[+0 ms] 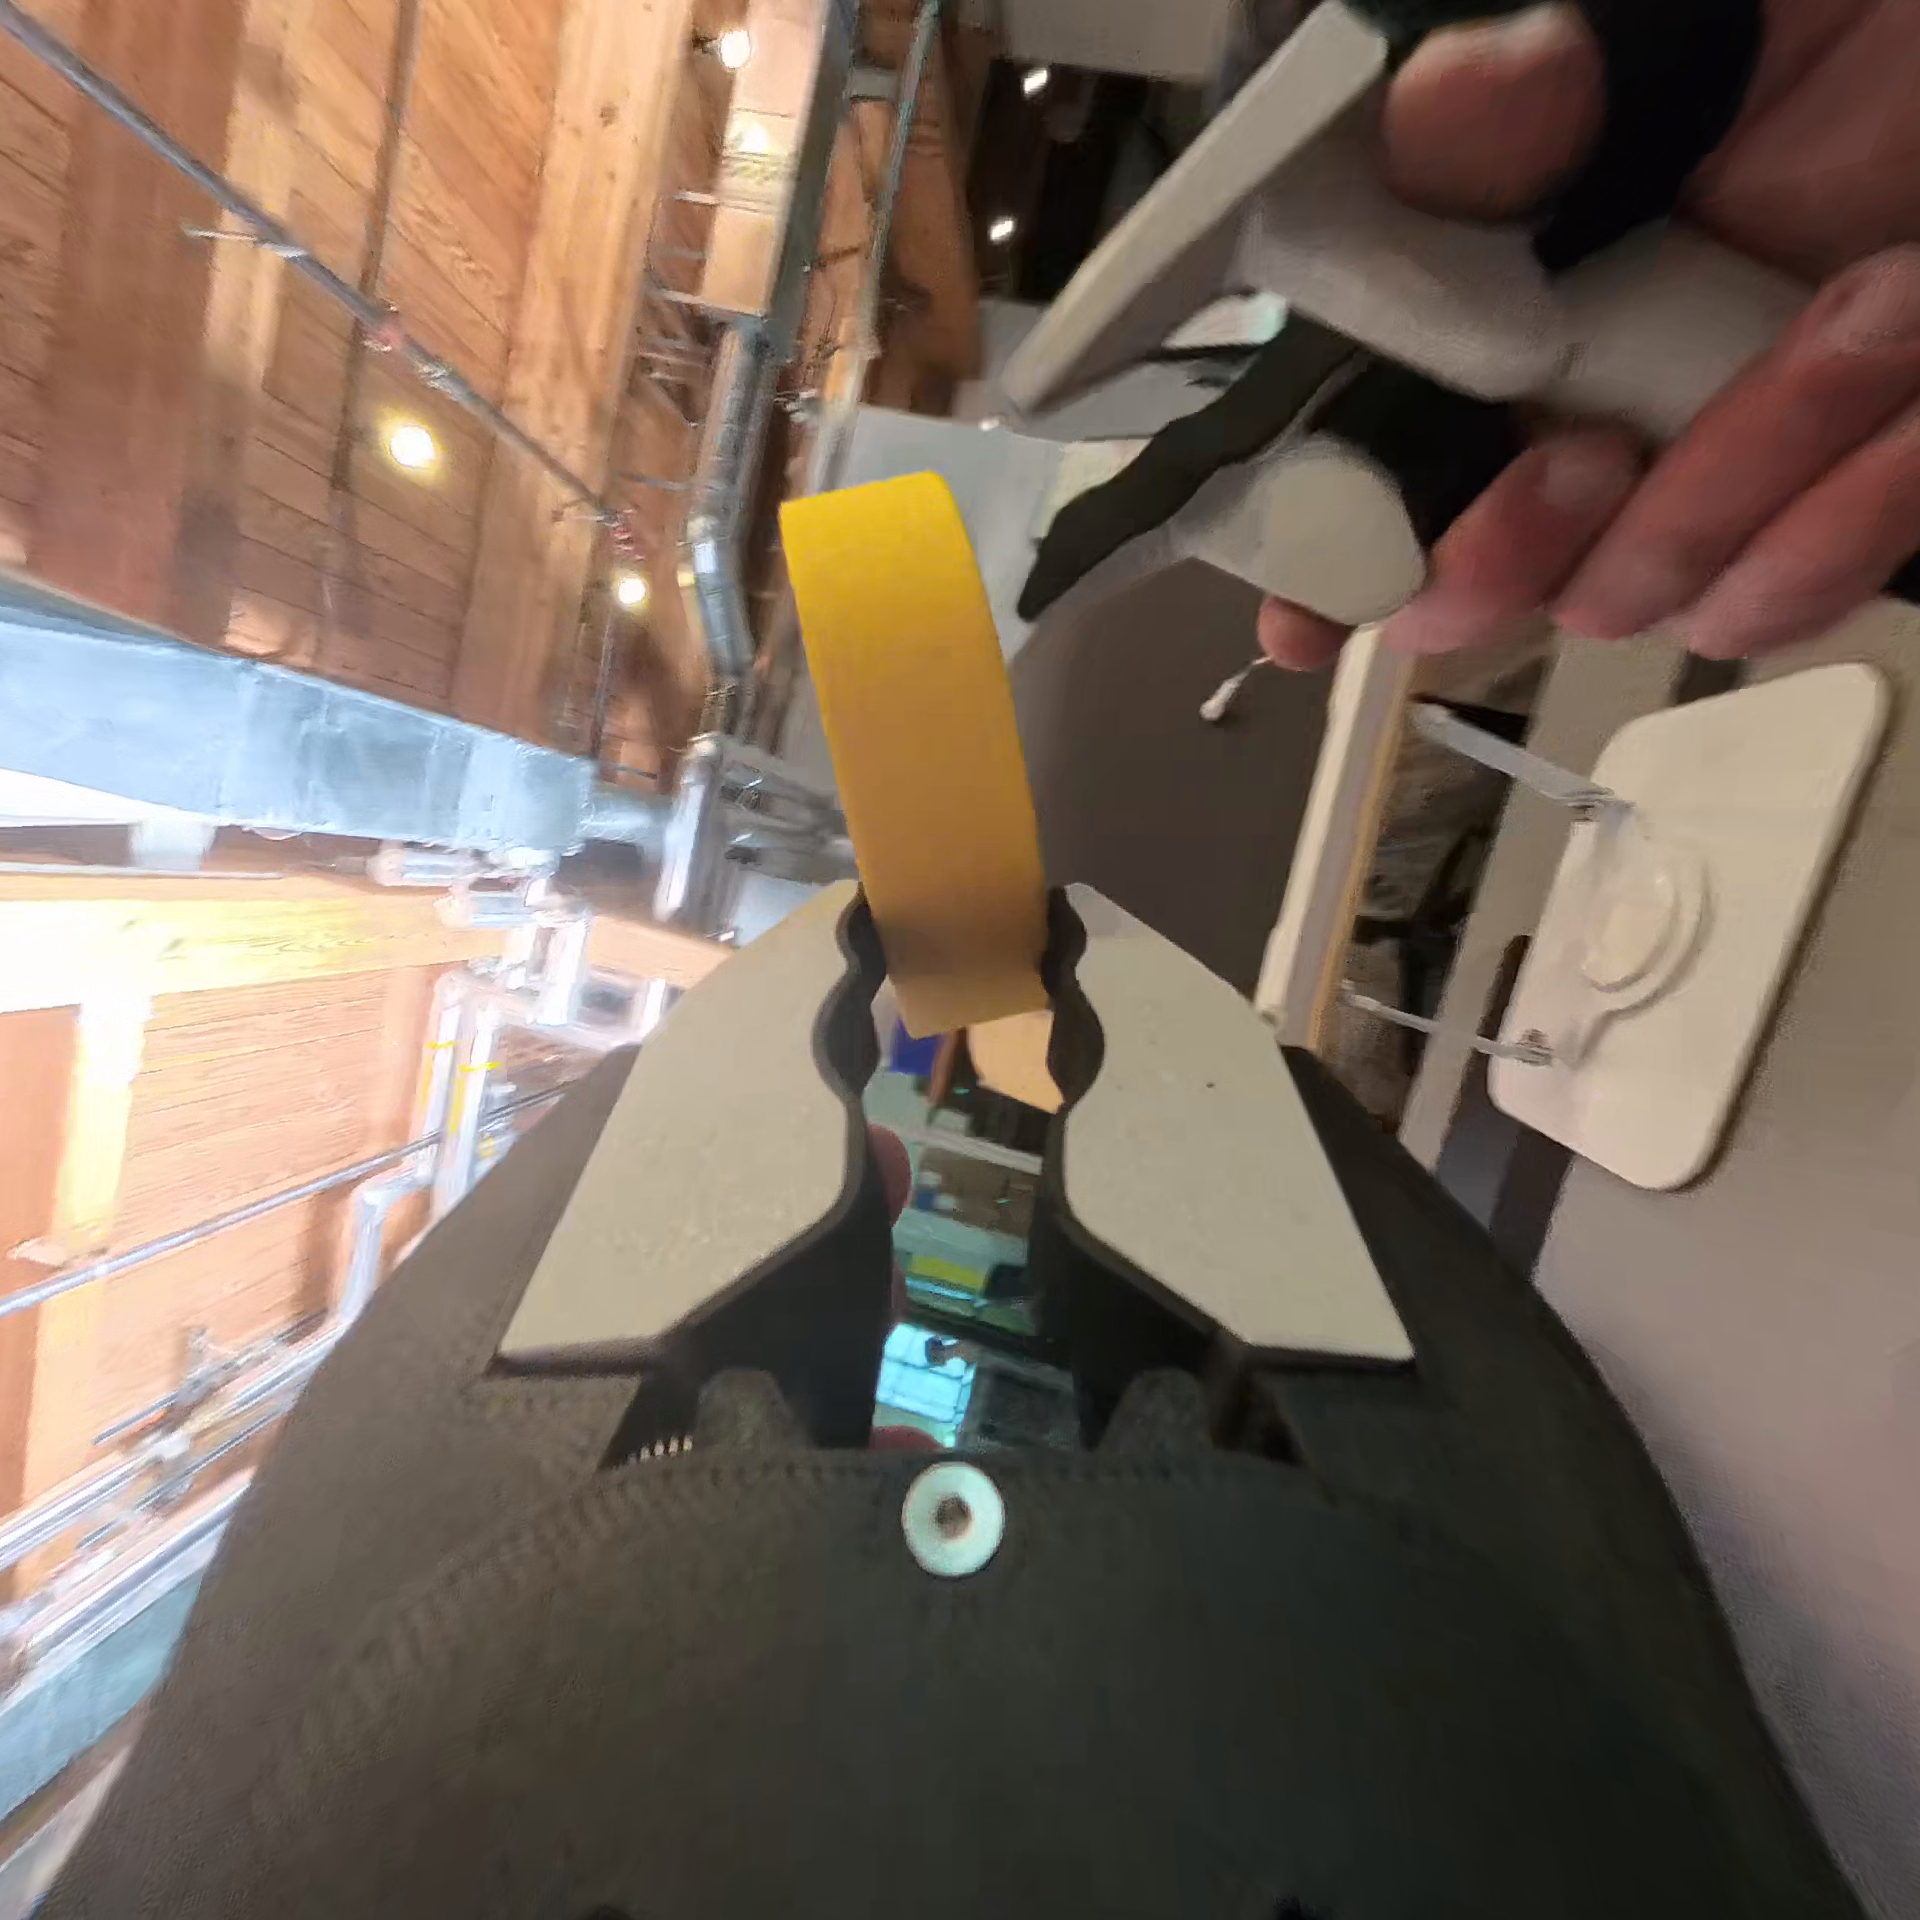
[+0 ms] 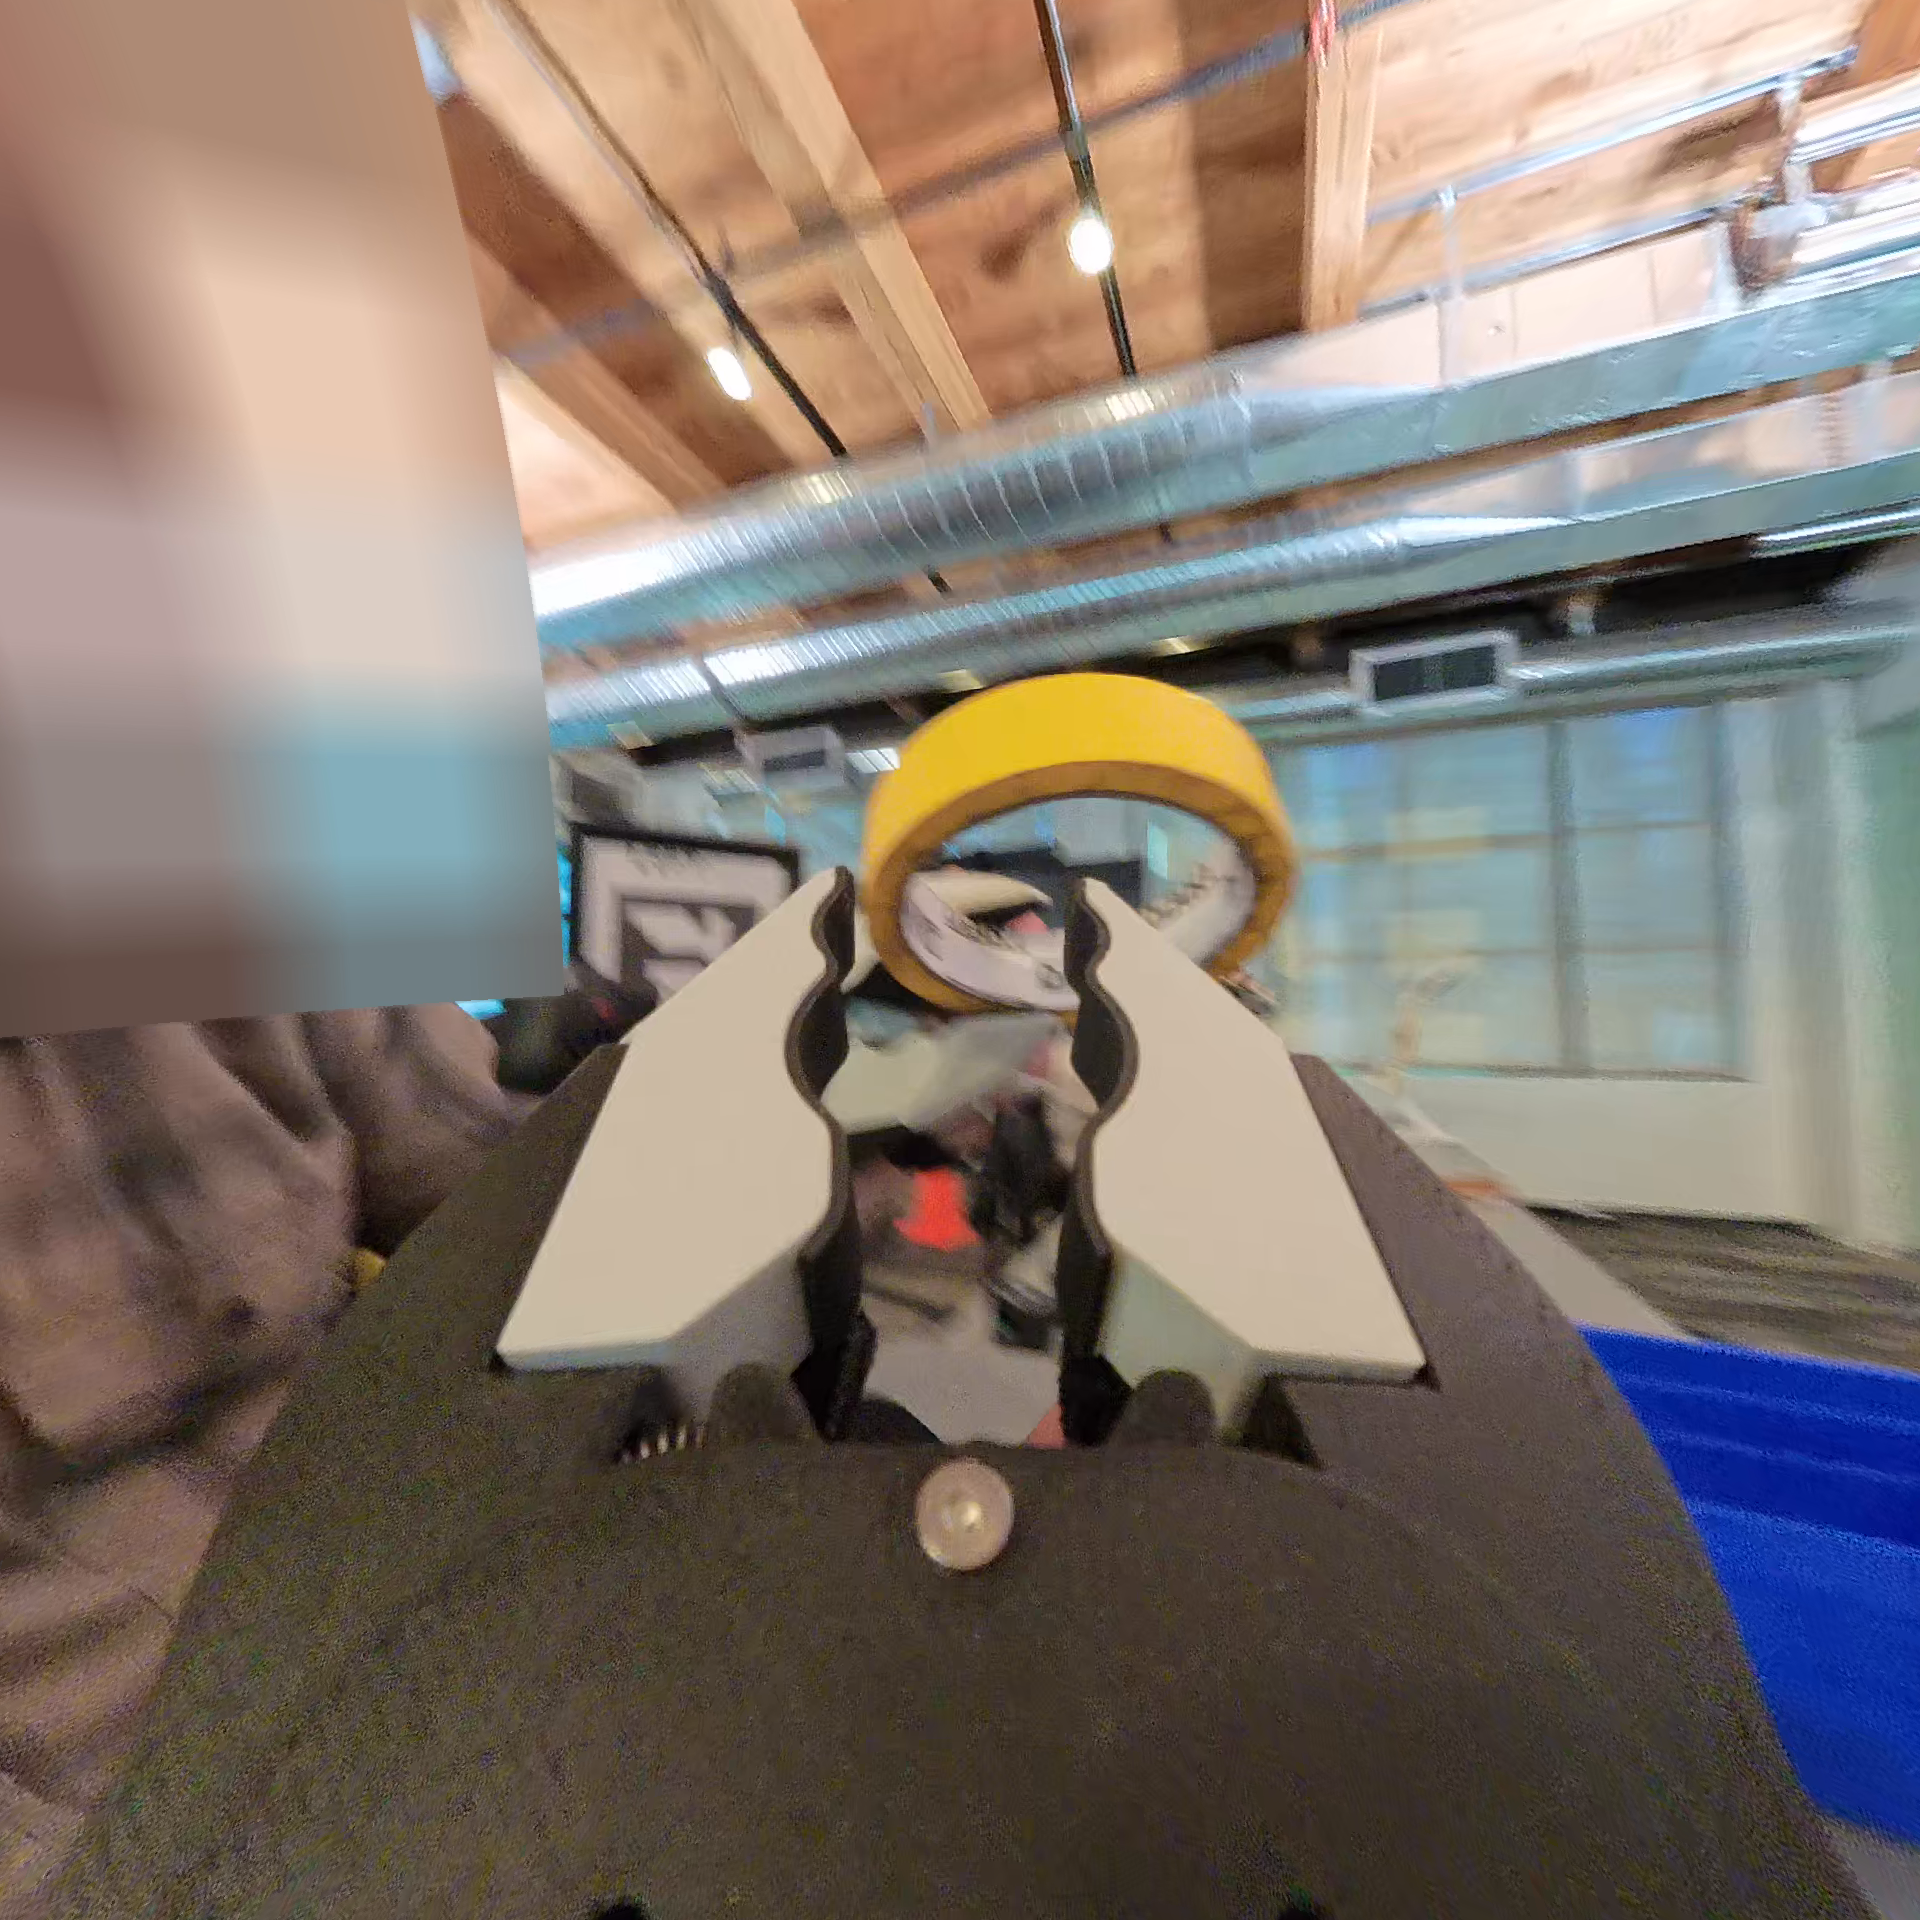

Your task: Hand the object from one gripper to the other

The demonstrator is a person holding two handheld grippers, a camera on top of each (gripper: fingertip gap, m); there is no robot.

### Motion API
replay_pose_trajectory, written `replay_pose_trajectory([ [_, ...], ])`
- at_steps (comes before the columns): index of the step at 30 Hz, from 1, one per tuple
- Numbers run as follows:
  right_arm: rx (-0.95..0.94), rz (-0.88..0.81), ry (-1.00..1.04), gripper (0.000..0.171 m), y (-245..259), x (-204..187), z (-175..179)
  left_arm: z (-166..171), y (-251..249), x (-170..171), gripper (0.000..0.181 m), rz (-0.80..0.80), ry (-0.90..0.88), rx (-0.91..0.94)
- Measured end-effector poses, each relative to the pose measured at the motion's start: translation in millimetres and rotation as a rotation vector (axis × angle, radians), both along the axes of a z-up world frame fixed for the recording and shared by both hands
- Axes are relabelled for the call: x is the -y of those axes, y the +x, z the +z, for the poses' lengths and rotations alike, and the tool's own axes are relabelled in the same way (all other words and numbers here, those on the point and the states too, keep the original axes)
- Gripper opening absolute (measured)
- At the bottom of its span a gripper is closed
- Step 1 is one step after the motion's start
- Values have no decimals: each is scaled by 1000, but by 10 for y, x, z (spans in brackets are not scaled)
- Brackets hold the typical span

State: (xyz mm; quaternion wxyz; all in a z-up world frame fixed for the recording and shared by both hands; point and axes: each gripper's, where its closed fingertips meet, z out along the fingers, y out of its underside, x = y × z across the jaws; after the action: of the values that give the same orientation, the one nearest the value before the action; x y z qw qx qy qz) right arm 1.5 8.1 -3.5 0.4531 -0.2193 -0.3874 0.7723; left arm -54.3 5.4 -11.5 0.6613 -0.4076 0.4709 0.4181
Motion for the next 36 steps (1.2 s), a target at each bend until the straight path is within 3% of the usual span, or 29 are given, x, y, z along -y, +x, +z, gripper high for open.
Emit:
replay_pose_trajectory([
  [3,86,-185,92,37,-40,-209,-68,34,-11,70,29,-77,-144,62],
  [9,161,-388,350,49,-177,-121,-186,-92,233,245,30,-314,-503,269],
  [14,118,-199,388,44,-143,163,-274,-259,376,358,30,-491,-843,431],
  [20,41,-22,238,27,-69,243,-221,-199,464,379,30,-657,-950,616],
  [29,49,23,60,20,-122,91,-174,-145,413,233,31,-688,-913,726],
  [33,96,-70,-25,20,-222,-94,-160,-54,228,57,54,-494,-618,616],
  [36,145,-153,-107,21,-300,-279,-174,-28,118,20,52,-269,-288,350],
])
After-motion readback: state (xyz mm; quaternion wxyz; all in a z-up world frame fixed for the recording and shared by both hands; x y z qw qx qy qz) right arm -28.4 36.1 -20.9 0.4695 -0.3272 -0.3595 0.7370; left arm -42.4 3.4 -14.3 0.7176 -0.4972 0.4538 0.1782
